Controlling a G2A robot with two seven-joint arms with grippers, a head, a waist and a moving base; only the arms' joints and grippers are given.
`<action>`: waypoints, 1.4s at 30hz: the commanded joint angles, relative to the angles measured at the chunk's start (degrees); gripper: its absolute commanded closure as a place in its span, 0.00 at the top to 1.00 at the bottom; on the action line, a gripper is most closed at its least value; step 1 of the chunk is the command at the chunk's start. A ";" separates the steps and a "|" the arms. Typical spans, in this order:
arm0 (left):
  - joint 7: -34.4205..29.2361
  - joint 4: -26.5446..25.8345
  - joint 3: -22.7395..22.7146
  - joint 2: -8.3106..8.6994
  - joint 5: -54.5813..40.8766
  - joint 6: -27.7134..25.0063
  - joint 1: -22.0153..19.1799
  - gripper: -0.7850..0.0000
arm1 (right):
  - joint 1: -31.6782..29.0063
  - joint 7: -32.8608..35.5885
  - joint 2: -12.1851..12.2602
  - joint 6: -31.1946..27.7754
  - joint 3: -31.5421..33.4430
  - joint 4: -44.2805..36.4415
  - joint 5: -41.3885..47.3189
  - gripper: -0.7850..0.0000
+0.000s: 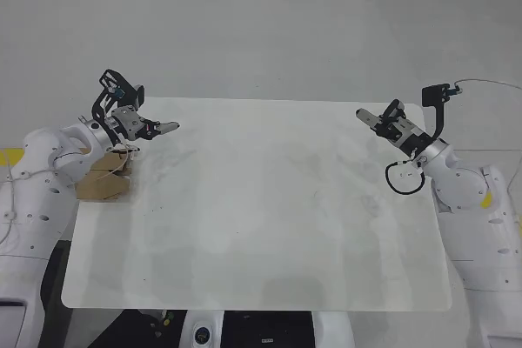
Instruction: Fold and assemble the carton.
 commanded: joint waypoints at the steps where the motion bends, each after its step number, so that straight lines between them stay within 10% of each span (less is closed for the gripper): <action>1: 0.00 0.00 0.00 0.00 0.00 0.00 0.00 1.00 | 0.00 0.00 0.00 0.00 0.00 0.00 0.00 1.00; 26: -2.67 -0.81 -1.14 -0.12 -4.71 2.90 1.14 1.00 | 0.00 0.00 0.00 0.00 0.00 0.00 0.00 1.00; 42: -25.27 6.42 -10.47 0.46 -47.76 8.15 -1.49 1.00 | 0.00 0.00 0.00 0.00 0.00 0.00 0.00 1.00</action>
